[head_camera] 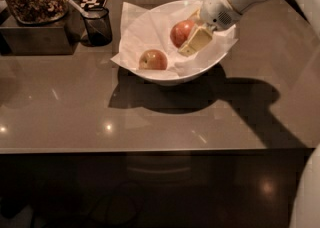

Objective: Pick apple from white bowl

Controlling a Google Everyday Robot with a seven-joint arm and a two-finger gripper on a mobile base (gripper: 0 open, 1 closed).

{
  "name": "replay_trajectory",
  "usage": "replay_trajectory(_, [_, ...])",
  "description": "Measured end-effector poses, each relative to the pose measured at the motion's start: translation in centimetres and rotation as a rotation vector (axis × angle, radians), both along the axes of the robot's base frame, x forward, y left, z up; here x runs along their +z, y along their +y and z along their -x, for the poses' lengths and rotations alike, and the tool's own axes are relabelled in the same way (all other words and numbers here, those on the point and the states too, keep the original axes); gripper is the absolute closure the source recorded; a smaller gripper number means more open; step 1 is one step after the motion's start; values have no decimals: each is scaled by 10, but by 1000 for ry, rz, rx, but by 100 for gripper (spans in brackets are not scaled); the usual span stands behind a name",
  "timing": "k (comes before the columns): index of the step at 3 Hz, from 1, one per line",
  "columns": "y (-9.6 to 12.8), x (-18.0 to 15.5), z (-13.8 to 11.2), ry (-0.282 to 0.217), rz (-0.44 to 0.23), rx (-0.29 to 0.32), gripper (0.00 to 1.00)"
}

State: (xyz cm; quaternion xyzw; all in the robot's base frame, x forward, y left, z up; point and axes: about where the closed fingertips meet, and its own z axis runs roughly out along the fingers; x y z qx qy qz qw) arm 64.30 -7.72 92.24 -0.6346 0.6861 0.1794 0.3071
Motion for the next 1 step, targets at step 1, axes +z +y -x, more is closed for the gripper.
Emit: replay_trajectory(1, [5,53,23,-59,-225,65,100])
